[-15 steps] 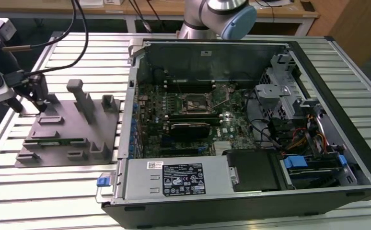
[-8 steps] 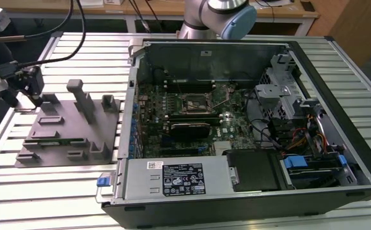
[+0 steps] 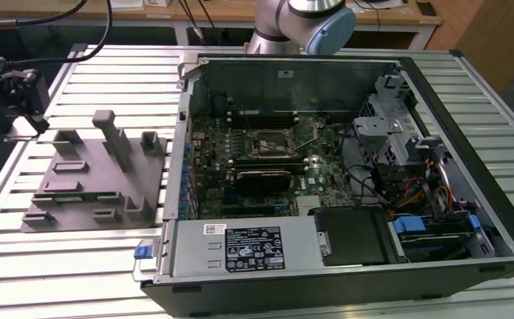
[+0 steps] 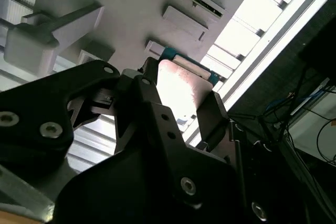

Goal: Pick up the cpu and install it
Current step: 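Pick up the cpu and move it towards the insertion slot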

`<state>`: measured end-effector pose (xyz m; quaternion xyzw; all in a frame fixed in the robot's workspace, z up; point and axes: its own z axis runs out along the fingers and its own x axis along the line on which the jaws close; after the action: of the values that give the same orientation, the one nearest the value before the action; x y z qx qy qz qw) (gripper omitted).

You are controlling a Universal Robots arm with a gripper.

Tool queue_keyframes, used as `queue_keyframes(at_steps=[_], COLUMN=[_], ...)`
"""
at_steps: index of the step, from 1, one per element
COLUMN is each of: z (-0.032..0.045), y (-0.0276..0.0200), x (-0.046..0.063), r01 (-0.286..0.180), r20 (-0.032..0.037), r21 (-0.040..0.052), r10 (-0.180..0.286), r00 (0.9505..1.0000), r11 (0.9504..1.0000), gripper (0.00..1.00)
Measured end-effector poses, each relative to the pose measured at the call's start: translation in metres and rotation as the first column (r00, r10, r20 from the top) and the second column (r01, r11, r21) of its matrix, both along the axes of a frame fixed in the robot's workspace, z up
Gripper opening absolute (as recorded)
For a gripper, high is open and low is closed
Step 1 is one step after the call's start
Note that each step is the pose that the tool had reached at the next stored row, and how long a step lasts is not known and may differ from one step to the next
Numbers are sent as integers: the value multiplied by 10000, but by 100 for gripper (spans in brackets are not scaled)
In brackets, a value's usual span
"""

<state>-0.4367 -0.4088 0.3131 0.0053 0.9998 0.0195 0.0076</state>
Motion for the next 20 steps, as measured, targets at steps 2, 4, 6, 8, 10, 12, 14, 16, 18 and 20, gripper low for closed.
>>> queue_keyframes(at_steps=[2, 4, 6, 8, 10, 12, 14, 16, 18, 20], z=[63, 127, 191, 260, 325, 391, 460, 522, 584, 642], y=[0, 0, 0, 0, 0, 0, 0, 0, 0, 0], x=[0, 0, 1, 1, 1, 1, 2, 2, 2, 2], r01=[0, 0, 0, 0, 0, 1, 1, 0, 0, 0], r20=[-1, 0, 0, 0, 0, 1, -1, 0, 0, -1], r21=[-1, -1, 0, -1, -1, 0, -1, 0, 0, -1], r10=[0, 0, 0, 0, 0, -1, -1, 0, 0, 0], r00=[10000, 10000, 10000, 10000, 10000, 10000, 10000, 10000, 10000, 10000], r11=[10000, 10000, 10000, 10000, 10000, 10000, 10000, 10000, 10000, 10000], gripper=[54, 54, 54, 54, 54, 54, 54, 54, 54, 54])
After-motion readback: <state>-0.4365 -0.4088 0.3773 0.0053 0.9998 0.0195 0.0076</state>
